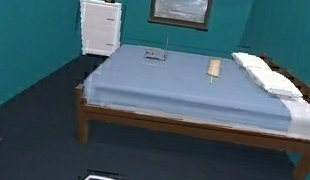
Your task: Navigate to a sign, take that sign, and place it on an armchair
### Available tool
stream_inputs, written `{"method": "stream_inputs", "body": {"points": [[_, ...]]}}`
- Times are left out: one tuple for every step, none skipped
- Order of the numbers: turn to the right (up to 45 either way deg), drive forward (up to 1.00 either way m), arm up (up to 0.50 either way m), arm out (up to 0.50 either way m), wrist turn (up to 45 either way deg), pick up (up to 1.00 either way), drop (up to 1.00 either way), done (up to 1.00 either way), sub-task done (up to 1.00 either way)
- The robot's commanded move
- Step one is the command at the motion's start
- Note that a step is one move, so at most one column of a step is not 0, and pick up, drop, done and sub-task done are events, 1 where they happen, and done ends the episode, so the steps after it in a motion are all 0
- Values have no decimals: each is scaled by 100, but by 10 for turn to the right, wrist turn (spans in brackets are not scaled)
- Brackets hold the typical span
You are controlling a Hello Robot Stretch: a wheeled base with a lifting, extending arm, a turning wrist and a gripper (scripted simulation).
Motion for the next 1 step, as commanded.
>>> {"method": "stream_inputs", "body": {"points": [[0,55,0,0,0,0,0,0,0]]}}
